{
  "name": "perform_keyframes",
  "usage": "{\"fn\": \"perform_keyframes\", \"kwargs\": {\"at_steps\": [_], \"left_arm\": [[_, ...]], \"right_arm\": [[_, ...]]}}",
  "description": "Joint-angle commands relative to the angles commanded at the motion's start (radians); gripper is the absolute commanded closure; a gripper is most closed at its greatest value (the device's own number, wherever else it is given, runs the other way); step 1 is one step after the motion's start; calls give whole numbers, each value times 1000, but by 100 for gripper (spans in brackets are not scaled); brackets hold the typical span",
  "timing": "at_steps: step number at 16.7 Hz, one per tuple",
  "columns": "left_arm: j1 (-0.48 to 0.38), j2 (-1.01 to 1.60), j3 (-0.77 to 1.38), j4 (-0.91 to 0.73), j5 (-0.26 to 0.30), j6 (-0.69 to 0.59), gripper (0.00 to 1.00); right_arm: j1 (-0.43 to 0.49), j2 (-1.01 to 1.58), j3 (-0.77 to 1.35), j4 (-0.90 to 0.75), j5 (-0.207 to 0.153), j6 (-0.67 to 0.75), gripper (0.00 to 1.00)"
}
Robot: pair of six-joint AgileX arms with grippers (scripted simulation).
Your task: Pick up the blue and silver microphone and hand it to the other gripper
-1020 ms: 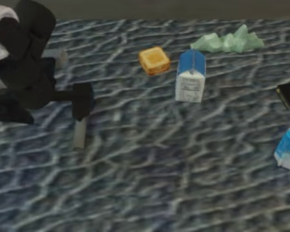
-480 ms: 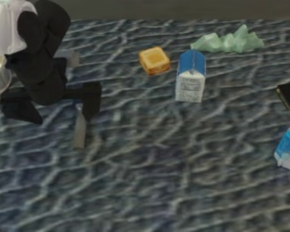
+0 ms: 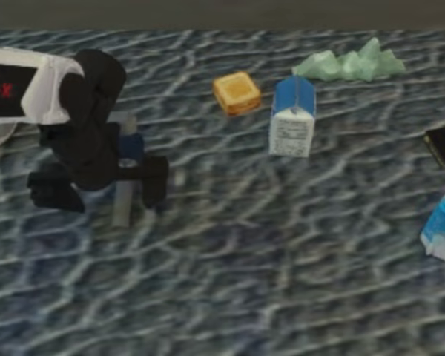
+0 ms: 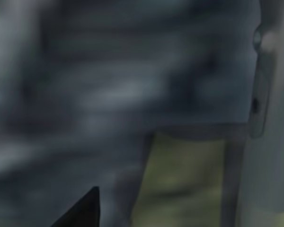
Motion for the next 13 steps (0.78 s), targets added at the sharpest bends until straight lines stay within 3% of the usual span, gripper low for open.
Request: {"fn": "perform_keyframes", "kwargs": {"at_steps": [7,13], "left_arm": [[-5,58,-39,89,0,-4,0],[-5,58,-39,89,0,-4,45]], "right_arm": [[0,0,0,0,0,0,0],[0,0,0,0,0,0,0]]}}
